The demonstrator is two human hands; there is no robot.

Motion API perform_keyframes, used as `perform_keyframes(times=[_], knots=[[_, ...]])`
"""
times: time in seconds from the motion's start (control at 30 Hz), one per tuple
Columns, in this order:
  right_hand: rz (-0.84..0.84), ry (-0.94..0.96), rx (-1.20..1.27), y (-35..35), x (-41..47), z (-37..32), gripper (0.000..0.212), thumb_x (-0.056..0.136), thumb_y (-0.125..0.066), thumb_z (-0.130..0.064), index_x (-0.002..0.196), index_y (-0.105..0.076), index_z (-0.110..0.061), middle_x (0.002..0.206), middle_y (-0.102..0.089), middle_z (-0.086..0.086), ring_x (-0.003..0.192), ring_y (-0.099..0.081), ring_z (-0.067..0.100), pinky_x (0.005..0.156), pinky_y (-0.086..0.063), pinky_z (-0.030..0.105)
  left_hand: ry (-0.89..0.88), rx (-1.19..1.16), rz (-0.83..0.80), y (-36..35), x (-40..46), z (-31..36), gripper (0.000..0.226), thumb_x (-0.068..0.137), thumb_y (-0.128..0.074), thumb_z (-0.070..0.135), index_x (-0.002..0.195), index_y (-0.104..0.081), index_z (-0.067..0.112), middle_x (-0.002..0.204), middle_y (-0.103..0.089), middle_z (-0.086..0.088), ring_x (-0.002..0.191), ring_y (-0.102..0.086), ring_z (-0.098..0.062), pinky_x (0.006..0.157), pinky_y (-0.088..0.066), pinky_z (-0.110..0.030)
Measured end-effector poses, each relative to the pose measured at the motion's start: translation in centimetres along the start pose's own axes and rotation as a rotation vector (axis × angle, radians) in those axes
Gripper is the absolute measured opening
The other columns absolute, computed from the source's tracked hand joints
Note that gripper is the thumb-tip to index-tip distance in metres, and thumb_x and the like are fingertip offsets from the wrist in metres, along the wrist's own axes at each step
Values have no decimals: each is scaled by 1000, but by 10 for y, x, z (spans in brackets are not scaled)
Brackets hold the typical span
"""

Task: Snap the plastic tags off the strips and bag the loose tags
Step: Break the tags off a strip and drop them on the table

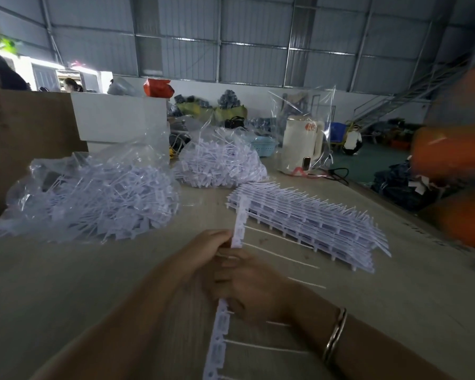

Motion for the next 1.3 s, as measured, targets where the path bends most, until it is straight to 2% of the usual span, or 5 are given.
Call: perform_keyframes(times=[0.23,0.27,0.33,0.4,1.3], knots=[[172,-216,-219,33,19,28,7,75,-57,-27,75,-63,-25,73,-62,-4,71,-60,20,75,-40,34,-63,-283,224,22,7,-40,35,98,-22,-5,117,-22,-34,134,-30,-46,135,-25,-45,113,-18,-41],[105,-304,-272,36,17,44,9,78,-53,-27,78,-62,-25,76,-63,-3,73,-61,20,73,-35,33,109,-361,338,23,9,-37,99,101,-21,7,15,17,36,136,-41,-33,138,-29,-30,116,-15,-29],[-14,-495,-321,37,0,82,15,85,-46,-29,89,-60,-24,86,-64,0,82,-62,21,76,-29,35,478,-216,225,24,-5,-67,33,97,-25,50,114,-52,60,108,-69,10,104,-55,14,93,-35,-1],[-97,-691,-336,30,-25,115,24,91,-40,-33,100,-59,-22,96,-64,2,89,-61,22,86,-33,37,9,39,-45,38,-16,-56,56,96,-36,46,98,-68,0,72,-68,3,61,-64,3,62,-50,-11],[308,-611,512,-33,-8,72,16,94,-50,-19,95,-65,-12,90,-67,4,75,-58,13,71,-45,32,-289,137,88,32,-23,-19,15,82,-68,4,73,-58,10,61,-65,3,59,-59,-5,58,-43,-14]])
Point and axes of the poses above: each hand's wrist, its own x-axis towards the middle knuckle, its own y-axis out of the back of the hand, z = x × y, the point moved 6 cm from there along x, towards the middle knuckle
